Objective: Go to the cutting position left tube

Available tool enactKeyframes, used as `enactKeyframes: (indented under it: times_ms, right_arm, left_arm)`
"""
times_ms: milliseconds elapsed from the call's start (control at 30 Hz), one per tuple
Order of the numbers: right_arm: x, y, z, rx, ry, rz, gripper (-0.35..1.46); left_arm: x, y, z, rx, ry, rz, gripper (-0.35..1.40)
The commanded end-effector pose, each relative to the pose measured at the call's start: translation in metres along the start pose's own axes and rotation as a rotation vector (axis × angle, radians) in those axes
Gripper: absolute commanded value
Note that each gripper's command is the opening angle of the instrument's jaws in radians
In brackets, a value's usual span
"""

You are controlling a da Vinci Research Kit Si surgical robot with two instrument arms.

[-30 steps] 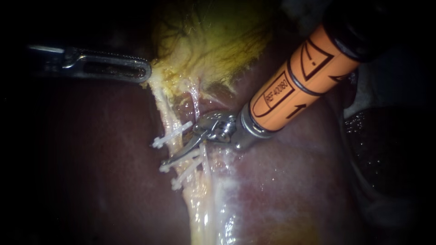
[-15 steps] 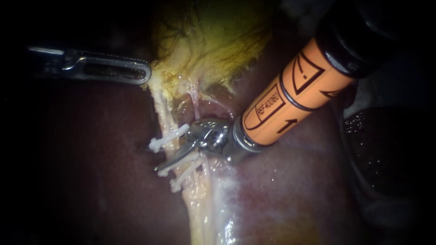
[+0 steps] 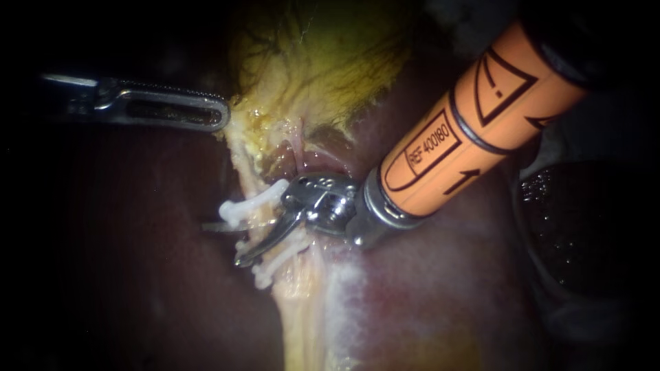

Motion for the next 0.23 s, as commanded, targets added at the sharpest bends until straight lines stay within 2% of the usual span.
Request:
enactKeyframes:
  times_ms: [33,233]
  right_arm:
    - [-0.0003,0.0002,-0.0001,-0.002,-0.001,0.000,1.00]
    - [-0.0004,0.0003,-0.0001,-0.003,-0.001,-0.001,1.00]
  left_arm:
    - [0.0000,0.0000,0.0000,0.000,0.000,0.000,-0.35]
    - [0.0000,0.0000,0.0000,0.000,0.000,0.000,-0.35]
